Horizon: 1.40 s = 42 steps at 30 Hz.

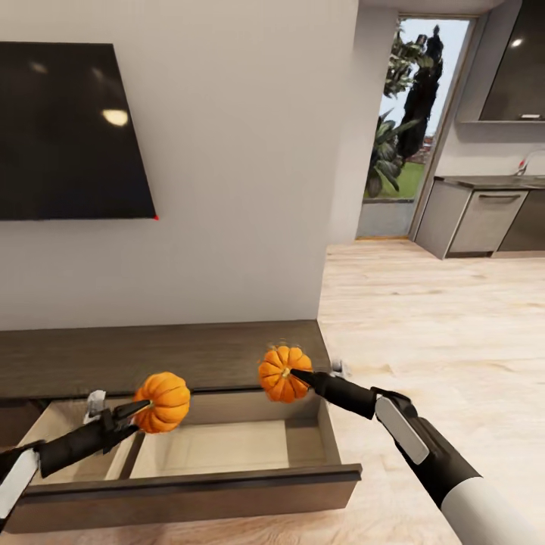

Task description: Place each of the two pumpkins and all three candles from the living room inside a cabinet in the living room (use any cabinet), then make sure every cabinet is closed, and position the cauldron so it is next to a table in the living room.

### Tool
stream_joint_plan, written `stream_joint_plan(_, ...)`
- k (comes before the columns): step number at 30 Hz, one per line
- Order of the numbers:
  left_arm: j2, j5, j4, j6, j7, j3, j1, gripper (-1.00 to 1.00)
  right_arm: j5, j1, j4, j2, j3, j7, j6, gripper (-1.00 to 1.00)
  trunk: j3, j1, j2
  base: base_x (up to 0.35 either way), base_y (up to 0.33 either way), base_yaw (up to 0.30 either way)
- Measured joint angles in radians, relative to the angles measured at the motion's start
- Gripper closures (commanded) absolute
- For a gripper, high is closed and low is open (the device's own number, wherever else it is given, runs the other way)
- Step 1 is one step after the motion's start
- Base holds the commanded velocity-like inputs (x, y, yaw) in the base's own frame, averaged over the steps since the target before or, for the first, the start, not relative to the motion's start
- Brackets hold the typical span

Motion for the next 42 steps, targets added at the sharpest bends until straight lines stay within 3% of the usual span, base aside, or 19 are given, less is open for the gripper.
stream_joint_plan(1, -0.030, -0.004, -0.033, 0.002, 0.078, -0.002, 0.000, 1.00, 0.027, 0.000, 0.001, 0.005, 0.000, -0.038, 0.001, 1.00, 0.003, -0.004, 0.007, 0.000, 0.000, 0.000)
stream_joint_plan(4, -0.108, 0.001, -0.150, 0.001, 0.345, -0.001, -0.001, 1.00, 0.053, 0.000, 0.000, 0.037, -0.001, -0.147, 0.008, 1.00, 0.013, -0.015, 0.028, 0.000, 0.000, 0.000)
stream_joint_plan(5, -0.140, 0.002, -0.207, 0.001, 0.476, -0.001, -0.001, 1.00, 0.061, 0.000, 0.000, 0.050, -0.001, -0.206, 0.009, 1.00, 0.016, -0.019, 0.035, 0.000, 0.000, 0.000)
stream_joint_plan(8, -0.210, 0.014, -0.282, 0.003, 0.730, -0.004, -0.003, 1.00, 0.066, 0.000, -0.001, 0.082, -0.001, -0.372, 0.010, 1.00, 0.025, -0.031, 0.056, 0.000, 0.000, 0.000)
stream_joint_plan(10, -0.237, 0.011, -0.296, -0.002, 0.827, -0.014, -0.005, 1.00, 0.060, 0.000, -0.001, 0.110, 0.000, -0.449, 0.007, 1.00, 0.031, -0.038, 0.070, 0.000, 0.000, 0.000)
stream_joint_plan(12, -0.260, 0.014, -0.302, -0.010, 0.885, -0.036, -0.006, 1.00, 0.081, 0.000, 0.004, 0.143, 0.011, -0.491, 0.004, 1.00, 0.038, -0.046, 0.084, 0.000, 0.000, 0.000)
stream_joint_plan(16, -0.280, 0.001, -0.294, -0.060, 0.954, -0.094, -0.008, 1.00, 0.177, 0.000, 0.011, 0.210, 0.056, -0.527, -0.003, 1.00, 0.050, -0.061, 0.112, 0.000, 0.000, 0.000)
stream_joint_plan(20, -0.283, -0.004, -0.292, -0.077, 0.992, -0.124, -0.008, 1.00, 0.240, 0.000, 0.016, 0.237, 0.064, -0.541, -0.003, 1.00, 0.063, -0.077, 0.140, 0.000, 0.000, 0.000)
stream_joint_plan(28, -0.285, 0.000, -0.296, -0.080, 1.031, -0.131, -0.008, 1.00, 0.255, -0.004, 0.053, 0.248, 0.067, -0.559, -0.002, 1.00, 0.088, -0.107, 0.196, 0.000, 0.000, 0.000)
stream_joint_plan(31, -0.285, 0.000, -0.297, -0.081, 1.032, -0.134, -0.008, 1.00, 0.251, -0.005, 0.071, 0.263, 0.069, -0.590, -0.003, 1.00, 0.097, -0.119, 0.217, 0.000, 0.000, 0.000)
stream_joint_plan(36, -0.285, -0.001, -0.302, -0.083, 1.033, -0.178, -0.008, 1.00, 0.252, -0.005, 0.083, 0.309, 0.078, -0.656, -0.003, 1.00, 0.107, -0.131, 0.238, 0.000, 0.000, 0.000)
stream_joint_plan(42, -0.284, -0.004, -0.307, -0.086, 1.033, -0.204, -0.007, 1.00, 0.255, -0.006, 0.103, 0.320, 0.115, -0.712, -0.002, 1.00, 0.107, -0.131, 0.238, 0.003, 0.000, 0.000)
